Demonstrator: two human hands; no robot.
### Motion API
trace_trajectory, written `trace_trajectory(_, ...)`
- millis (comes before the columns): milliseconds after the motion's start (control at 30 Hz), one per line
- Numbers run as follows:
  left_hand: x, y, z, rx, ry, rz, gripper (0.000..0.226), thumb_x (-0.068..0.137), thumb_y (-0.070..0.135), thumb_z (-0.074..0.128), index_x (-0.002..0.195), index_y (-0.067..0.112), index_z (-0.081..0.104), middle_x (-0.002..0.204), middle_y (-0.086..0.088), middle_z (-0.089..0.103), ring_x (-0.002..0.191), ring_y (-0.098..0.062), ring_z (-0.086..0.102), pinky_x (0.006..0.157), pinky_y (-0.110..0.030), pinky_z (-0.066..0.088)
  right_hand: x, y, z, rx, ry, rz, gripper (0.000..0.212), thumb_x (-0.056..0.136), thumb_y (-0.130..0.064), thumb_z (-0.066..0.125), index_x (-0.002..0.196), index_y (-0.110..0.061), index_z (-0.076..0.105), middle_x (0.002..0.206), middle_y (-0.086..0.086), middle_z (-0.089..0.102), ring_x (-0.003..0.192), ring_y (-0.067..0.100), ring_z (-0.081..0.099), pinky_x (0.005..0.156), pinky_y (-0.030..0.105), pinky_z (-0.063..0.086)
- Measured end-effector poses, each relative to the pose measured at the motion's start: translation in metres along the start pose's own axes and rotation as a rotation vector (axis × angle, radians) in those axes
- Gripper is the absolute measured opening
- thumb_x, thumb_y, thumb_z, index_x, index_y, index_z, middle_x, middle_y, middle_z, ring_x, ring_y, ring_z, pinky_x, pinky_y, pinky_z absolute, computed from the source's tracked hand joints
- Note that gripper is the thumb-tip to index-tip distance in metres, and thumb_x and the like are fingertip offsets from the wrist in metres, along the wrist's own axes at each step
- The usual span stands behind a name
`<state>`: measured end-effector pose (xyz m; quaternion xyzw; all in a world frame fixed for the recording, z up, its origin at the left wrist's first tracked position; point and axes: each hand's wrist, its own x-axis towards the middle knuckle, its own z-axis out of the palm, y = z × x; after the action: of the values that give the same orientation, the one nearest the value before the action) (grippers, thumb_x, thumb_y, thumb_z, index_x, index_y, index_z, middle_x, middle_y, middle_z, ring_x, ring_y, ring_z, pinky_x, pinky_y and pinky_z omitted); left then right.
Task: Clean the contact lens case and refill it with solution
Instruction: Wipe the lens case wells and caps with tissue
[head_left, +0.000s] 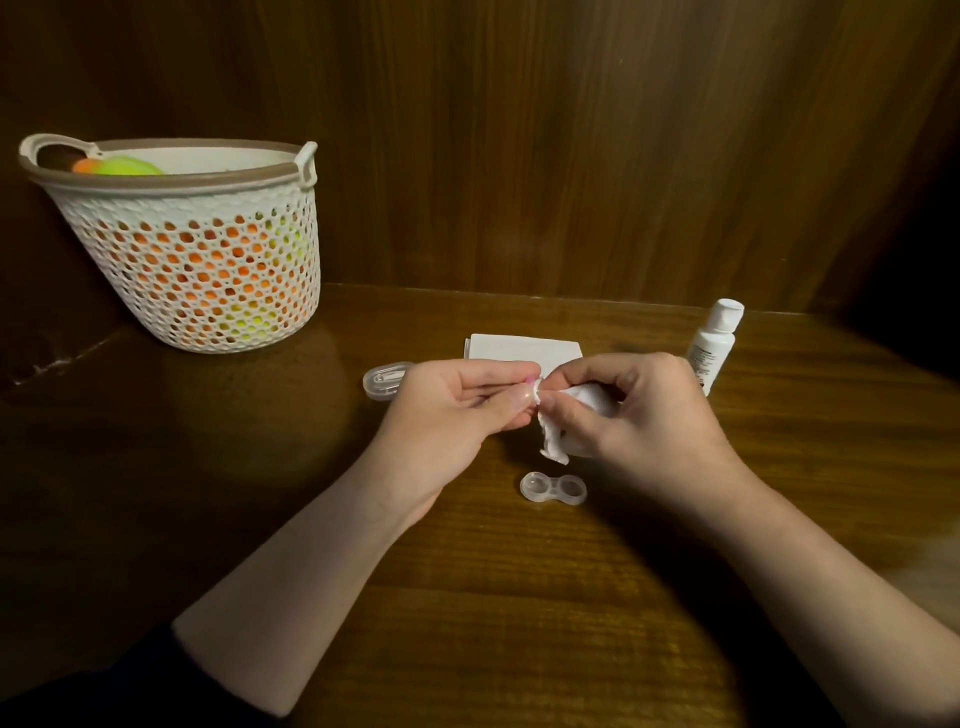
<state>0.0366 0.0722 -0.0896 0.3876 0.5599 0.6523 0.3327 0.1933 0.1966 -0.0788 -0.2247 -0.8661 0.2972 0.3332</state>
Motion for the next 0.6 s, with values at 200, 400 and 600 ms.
trace_trajectory(200, 0.0003, -0.0007, 0.0004, 0.008, -0.006, 0.012, 0.024, 0.098, 0.008, 0.073, 0.114, 0.024, 0.081, 0.114, 0.004, 0.083, 0.104, -0.015, 0.08, 0.088, -0.024, 0.063, -0.0019, -0.0006, 0.0026, 0.158, -0.024, 0.033, 0.004, 0.095, -0.033, 0.082, 0.093, -0.031, 0.085, 0.086, -0.015, 0.081, 0.078, 0.005, 0.076, 0.065, 0.019, 0.058)
trace_trajectory(400, 0.0001, 0.0019, -0.0011, -0.002, -0.005, -0.012, 0.024, 0.096, 0.005, 0.073, 0.111, 0.022, 0.082, 0.108, 0.001, 0.084, 0.098, -0.015, 0.081, 0.082, -0.021, 0.062, -0.0035, -0.0047, 0.0092, 0.086, 0.099, 0.013, 0.016, 0.092, -0.03, 0.084, 0.084, -0.043, 0.079, 0.087, -0.027, 0.078, 0.089, -0.004, 0.073, 0.07, 0.012, 0.057)
trace_trajectory(600, -0.0012, 0.0016, -0.0004, 0.022, 0.007, 0.027, 0.026, 0.096, 0.0, 0.073, 0.113, 0.019, 0.08, 0.107, 0.003, 0.084, 0.1, -0.013, 0.081, 0.083, -0.02, 0.063, -0.0016, -0.0059, 0.003, 0.013, -0.028, 0.011, 0.008, 0.093, -0.036, 0.082, 0.087, -0.041, 0.079, 0.085, -0.023, 0.078, 0.087, -0.004, 0.073, 0.069, 0.013, 0.057)
